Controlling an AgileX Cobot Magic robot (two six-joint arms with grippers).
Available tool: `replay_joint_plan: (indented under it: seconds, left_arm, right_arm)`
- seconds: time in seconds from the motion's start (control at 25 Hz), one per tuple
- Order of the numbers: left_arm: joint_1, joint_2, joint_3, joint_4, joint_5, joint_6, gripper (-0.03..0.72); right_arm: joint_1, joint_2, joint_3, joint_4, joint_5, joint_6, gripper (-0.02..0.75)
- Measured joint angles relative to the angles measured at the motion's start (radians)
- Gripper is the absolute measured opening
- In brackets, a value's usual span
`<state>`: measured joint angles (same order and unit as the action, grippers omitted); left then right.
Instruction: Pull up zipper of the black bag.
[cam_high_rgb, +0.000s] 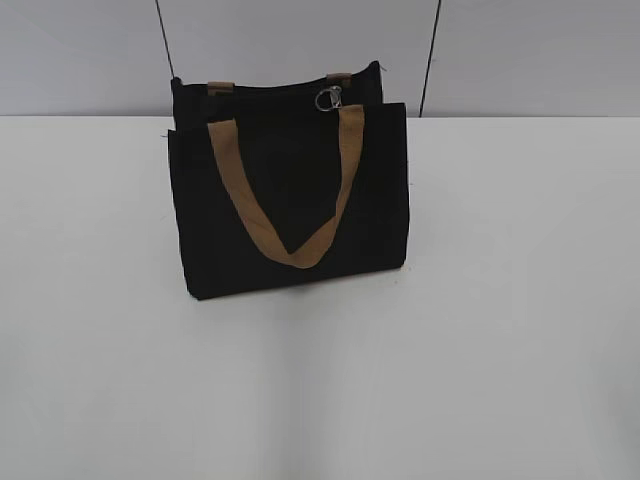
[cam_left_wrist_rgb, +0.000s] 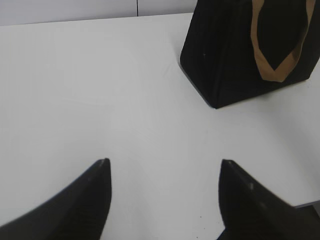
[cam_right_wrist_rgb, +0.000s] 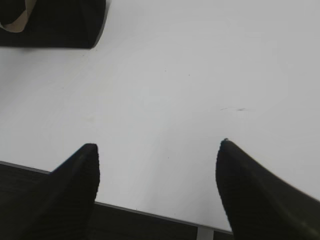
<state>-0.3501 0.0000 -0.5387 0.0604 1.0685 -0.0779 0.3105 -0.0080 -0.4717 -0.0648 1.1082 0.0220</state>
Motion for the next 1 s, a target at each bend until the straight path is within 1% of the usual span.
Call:
replay_joint_plan:
  seconds: [0.12,0.2,0.36,0.56,0.64,0.72,0.84,1.0]
  left_arm:
    - [0.001,-0.001,0.0,0.0,0.0,0.0,0.494]
    - [0.02,-0.004,0.0,0.0,-0.001,0.0,0.48]
    - [0.118,-0.004,0.0,0.0,-0.001,0.0,0.455]
    - [0.254,-0.004,0.0,0.0,-0.001,0.0,0.43]
    - [0.288,-0.004,0.0,0.0,-0.001,0.0,0.419]
    - [0.307,-0.004,0.0,0.0,-0.001,0.0,0.407]
    - [0.315,-0.004,0.0,0.0,-0.001,0.0,0.391]
    - [0.315,-0.004,0.0,0.0,-0.001,0.0,0.383]
  right_arm:
    - [0.0,0.0,0.0,0.0,0.0,0.0,0.554]
    - [-0.001,0.0,0.0,0.0,-0.001,-0.001,0.554]
    - [-0.04,0.0,0.0,0.0,-0.001,-0.001,0.554]
    - [-0.144,0.0,0.0,0.0,-0.001,-0.001,0.554]
    - [-0.191,0.0,0.0,0.0,-0.002,-0.001,0.554]
    - [-0.237,0.0,0.0,0.0,-0.002,-0.001,0.554]
    - [-0.298,0.0,0.0,0.0,-0.002,-0.001,0.554]
    - [-0.301,0.0,0.0,0.0,-0.002,-0.001,0.554]
